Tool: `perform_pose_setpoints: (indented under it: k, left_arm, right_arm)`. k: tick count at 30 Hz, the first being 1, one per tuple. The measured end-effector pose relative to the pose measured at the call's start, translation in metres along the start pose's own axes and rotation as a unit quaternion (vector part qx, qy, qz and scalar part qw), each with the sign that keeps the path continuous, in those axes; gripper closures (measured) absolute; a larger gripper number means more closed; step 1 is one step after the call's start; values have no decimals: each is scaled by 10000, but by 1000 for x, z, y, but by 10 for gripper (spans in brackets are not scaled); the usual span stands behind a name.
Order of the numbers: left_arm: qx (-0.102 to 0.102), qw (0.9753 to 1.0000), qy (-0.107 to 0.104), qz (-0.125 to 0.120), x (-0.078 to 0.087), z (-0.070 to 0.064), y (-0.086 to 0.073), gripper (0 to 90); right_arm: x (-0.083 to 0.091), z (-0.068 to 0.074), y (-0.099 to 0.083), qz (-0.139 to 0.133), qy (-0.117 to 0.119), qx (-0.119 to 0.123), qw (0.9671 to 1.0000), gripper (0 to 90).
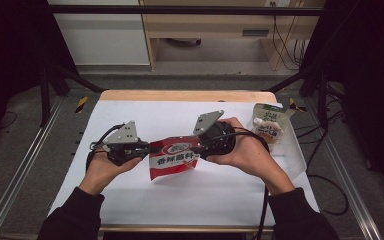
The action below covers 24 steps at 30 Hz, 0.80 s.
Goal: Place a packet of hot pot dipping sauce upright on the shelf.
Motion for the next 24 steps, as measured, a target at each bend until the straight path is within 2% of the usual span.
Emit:
perform_pose_setpoints:
  k: [3,9,19,24]
  left_arm:
    - [-25,10000,5,-23,2,0,2,899]
    - [-87,9999,-42,-53,3,-3,4,899]
    - [-44,9999,-17,-94,3,-1,4,898]
    - [46,9999,51,-156,5,3,4,897]
  right_arm:
    - [-5,-7,0,135,3,45,9999,452]
    - [-12,-6,2,274,139,183,9994,499]
    - [-18,-1,4,617,263,430,9968,824]
    - [-16,-3,8,586,202,368,9974,884]
Point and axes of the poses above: each handheld gripper's, and its own axes: x roughly backward along the jaws, y roughly out of its top, z roughly to its left, the point moved 6 cm from there along -x, roughly forward along the jaws, and after that the axes turned 8 degrees about z, right-handed, at the moved point
